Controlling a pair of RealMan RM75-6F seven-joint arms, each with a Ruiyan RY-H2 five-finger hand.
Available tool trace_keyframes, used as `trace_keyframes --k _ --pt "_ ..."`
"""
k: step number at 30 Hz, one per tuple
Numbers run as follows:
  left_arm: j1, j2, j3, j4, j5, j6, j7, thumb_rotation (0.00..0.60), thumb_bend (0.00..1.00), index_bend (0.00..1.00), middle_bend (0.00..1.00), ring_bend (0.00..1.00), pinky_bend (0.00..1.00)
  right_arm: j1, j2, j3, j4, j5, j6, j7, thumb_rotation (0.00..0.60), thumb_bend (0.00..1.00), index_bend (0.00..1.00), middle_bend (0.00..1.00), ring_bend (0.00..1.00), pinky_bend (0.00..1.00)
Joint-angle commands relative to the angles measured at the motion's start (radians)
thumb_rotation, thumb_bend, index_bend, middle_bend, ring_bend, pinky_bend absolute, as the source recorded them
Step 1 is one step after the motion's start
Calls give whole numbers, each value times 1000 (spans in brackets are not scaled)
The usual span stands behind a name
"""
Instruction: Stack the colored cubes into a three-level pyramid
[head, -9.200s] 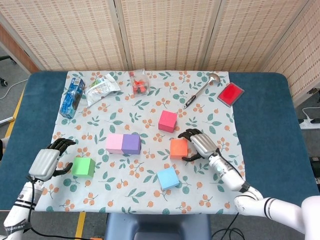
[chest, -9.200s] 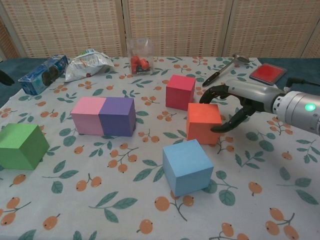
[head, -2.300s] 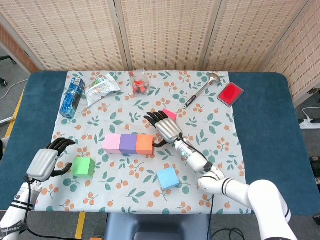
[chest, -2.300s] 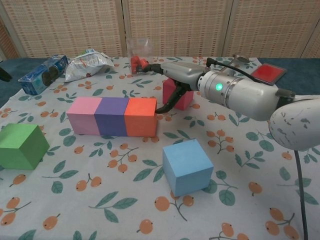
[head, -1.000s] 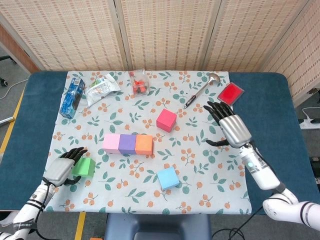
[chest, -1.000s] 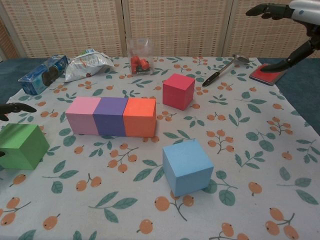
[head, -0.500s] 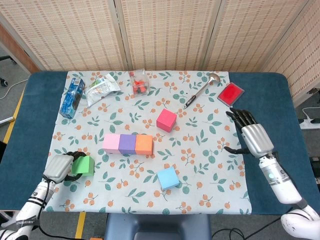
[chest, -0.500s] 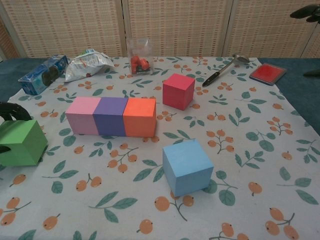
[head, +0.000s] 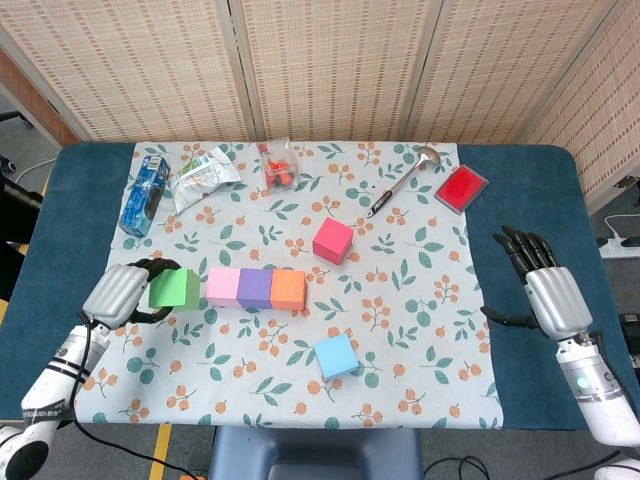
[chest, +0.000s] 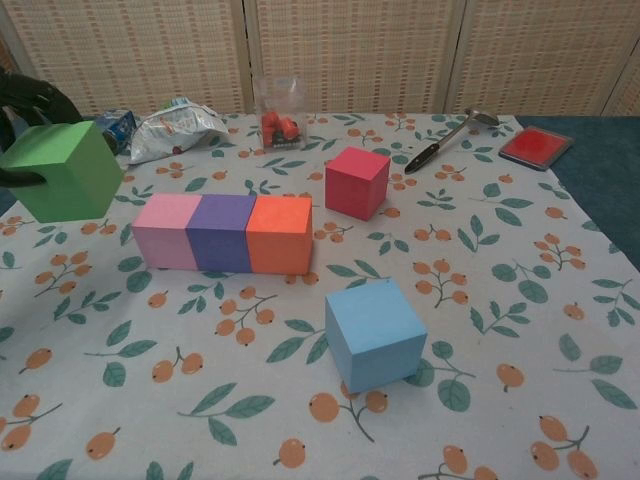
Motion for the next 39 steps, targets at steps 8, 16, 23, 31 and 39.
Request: trace_keyframes --k 8,16,23,31,39 --pt "-225 -83 -80 -30 -351 -112 212 600 319 318 373 354 430 -45 22 -3 -19 -10 29 3 488 5 0 0 0 0" --pt "-328 -153 -66 8 -528 -107 314 600 319 310 373 349 418 -68 26 2 -16 -9 33 11 488 5 0 0 0 0" --pt "-349 -177 -32 40 -502 -100 337 600 316 310 373 336 390 -80 25 10 -8 -6 30 21 485 5 0 0 0 0" --pt "-345 -166 -11 52 -449 -113 306 600 316 310 373 331 385 -90 18 18 0 -5 27 24 486 5 0 0 0 0" --pt "-360 -179 -5 76 -447 -132 287 600 317 310 373 330 382 -100 18 25 2 -4 27 24 485 5 0 0 0 0"
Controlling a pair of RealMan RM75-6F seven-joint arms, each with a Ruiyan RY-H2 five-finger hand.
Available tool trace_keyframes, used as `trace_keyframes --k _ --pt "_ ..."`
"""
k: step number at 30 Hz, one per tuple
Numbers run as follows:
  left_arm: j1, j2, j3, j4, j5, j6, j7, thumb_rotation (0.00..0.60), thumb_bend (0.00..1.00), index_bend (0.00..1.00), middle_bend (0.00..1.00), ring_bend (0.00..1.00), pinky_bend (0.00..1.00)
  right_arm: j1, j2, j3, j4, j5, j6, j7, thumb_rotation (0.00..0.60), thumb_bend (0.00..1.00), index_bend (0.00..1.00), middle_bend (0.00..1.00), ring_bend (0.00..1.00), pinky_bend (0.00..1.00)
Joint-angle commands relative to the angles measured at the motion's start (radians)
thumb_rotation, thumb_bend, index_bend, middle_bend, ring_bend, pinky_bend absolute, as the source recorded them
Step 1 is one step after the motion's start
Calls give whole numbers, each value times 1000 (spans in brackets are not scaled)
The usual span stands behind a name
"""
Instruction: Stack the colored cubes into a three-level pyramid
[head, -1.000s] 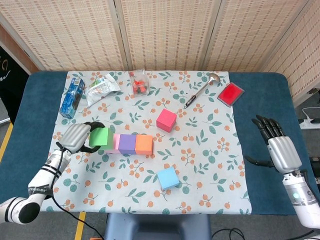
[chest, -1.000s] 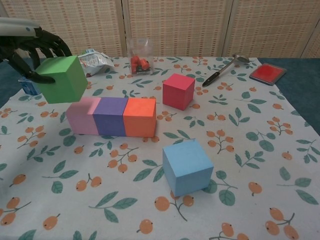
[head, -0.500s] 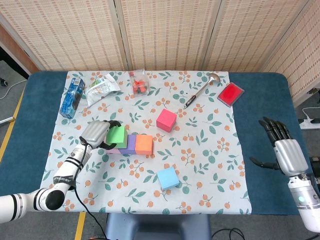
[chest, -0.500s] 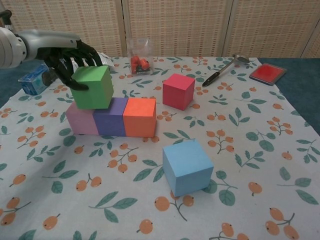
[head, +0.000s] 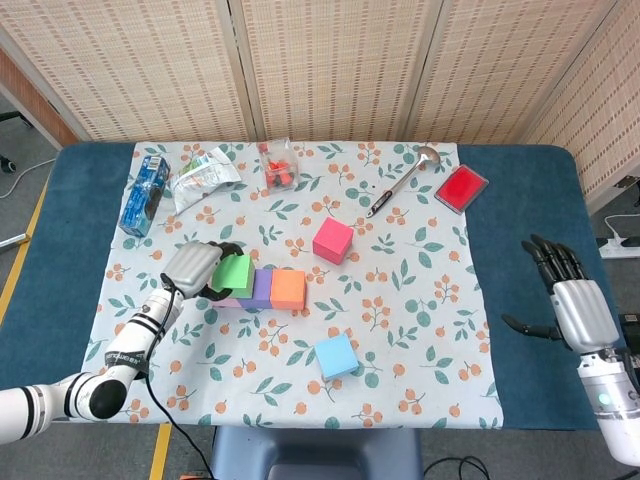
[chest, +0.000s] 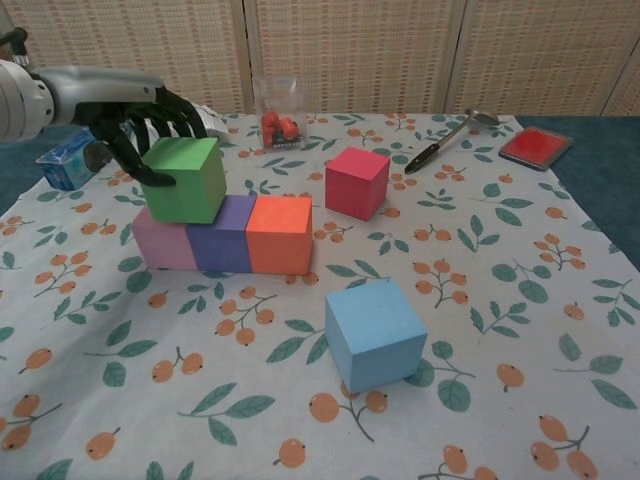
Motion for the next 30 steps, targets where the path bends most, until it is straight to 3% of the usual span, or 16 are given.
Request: trace_keyframes --k 1,30 --pt "-4 -5 3 8 1 -1 -4 600 317 310 373 330 382 -3 1 2 0 2 -2 -1 485 5 0 0 0 0" --pt "-3 -26 24 16 11 34 -15 600 318 308 361 328 378 -11 -6 20 7 2 -21 1 485 5 0 0 0 0"
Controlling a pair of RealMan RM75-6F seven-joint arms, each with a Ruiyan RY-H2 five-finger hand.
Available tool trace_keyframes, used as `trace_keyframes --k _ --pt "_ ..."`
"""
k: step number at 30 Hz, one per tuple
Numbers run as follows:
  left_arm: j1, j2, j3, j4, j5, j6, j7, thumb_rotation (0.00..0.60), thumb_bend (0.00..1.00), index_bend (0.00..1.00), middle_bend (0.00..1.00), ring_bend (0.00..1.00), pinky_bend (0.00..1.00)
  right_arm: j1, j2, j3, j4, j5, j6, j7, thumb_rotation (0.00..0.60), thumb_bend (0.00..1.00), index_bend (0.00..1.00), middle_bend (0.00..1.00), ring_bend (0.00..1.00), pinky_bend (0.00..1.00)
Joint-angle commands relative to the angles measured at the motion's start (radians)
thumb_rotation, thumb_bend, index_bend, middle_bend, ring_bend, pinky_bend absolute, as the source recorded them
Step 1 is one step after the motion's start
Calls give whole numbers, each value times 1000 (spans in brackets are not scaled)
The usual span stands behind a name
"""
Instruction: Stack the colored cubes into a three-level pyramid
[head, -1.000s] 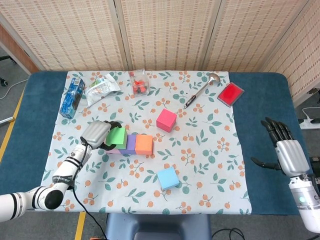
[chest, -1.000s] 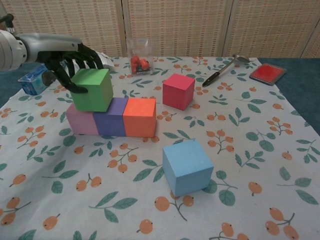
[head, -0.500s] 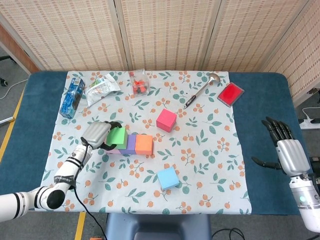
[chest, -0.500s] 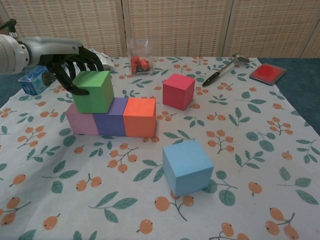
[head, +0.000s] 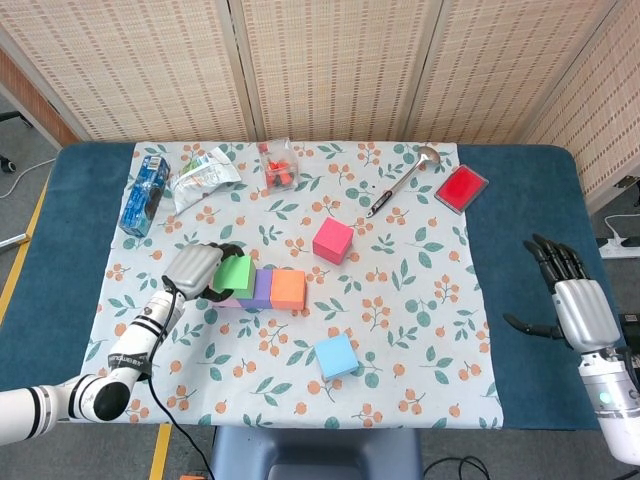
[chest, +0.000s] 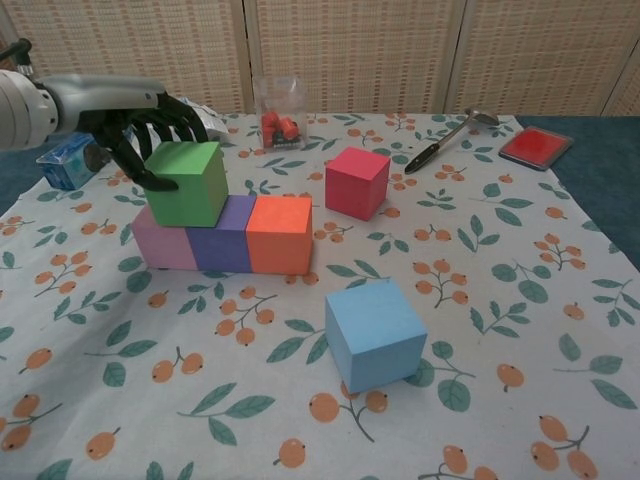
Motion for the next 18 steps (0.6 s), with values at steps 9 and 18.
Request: trace_keyframes --k 9,18 --pt "-3 -10 5 5 -8 6 7 600 318 293 345 327 377 -5 -3 3 7 -2 1 7 485 5 0 0 0 0" --pt "-5 -9 6 -4 -12 18 19 600 321 255 309 312 377 -9 -3 6 12 -4 3 15 485 4 0 0 0 0"
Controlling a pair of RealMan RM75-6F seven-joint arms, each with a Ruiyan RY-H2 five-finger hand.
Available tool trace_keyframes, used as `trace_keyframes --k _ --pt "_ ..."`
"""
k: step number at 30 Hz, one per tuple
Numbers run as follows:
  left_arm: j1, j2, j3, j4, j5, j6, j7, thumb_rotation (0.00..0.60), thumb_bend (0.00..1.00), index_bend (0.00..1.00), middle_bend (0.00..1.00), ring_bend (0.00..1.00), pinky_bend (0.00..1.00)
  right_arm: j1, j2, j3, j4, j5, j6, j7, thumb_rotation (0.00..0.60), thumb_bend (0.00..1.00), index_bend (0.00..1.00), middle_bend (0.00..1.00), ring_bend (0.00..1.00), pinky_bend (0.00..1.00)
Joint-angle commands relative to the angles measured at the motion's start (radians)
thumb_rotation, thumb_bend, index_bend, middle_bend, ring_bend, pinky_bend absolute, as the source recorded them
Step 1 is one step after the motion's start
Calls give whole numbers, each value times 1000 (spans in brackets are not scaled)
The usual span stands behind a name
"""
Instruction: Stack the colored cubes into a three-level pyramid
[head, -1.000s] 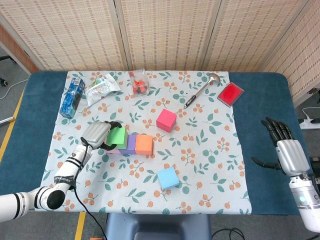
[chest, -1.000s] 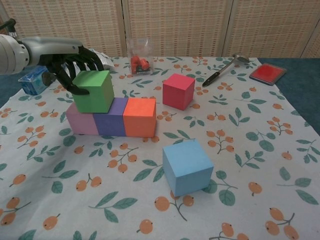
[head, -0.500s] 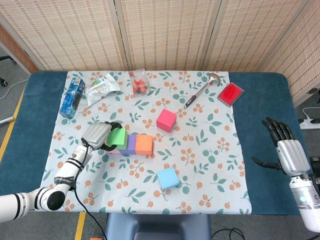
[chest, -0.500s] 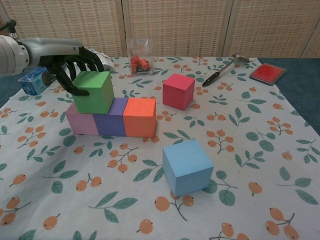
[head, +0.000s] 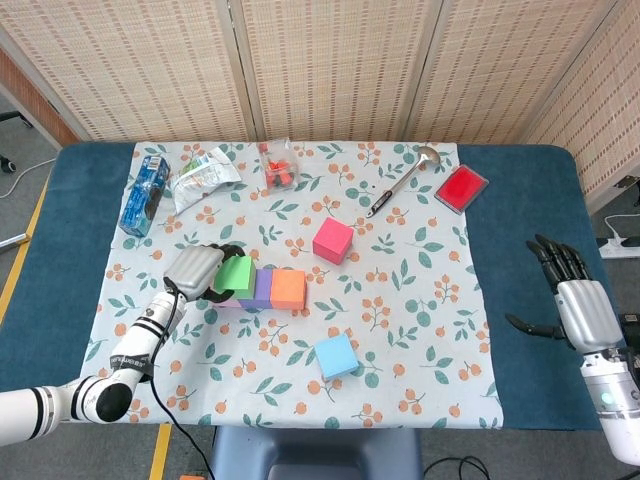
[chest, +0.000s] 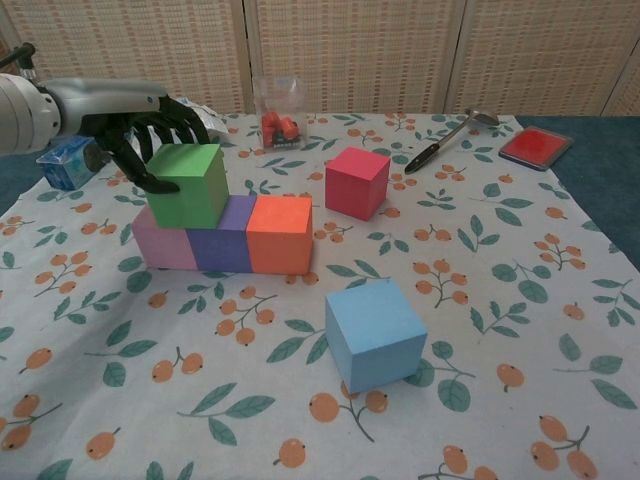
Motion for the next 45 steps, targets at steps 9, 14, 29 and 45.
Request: trace_keyframes --k 9,14,29,45 --pt "-3 3 0 2 -8 -2 4 600 321 255 309 313 376 -3 0 4 4 1 0 4 486 5 0 0 0 0" --pt "-4 -1 3 6 -12 -6 4 600 321 256 308 312 375 -3 -1 4 6 1 -3 4 485 5 0 0 0 0" --pt "-6 -3 9 -1 -17 -3 14 600 332 85 241 289 375 -8 -3 7 10 2 -1 12 485 5 0 0 0 0" --pt "-16 22 20 -41 -52 -29 23 600 299 0 36 43 283 -9 -2 9 18 -3 -1 34 483 5 0 0 0 0"
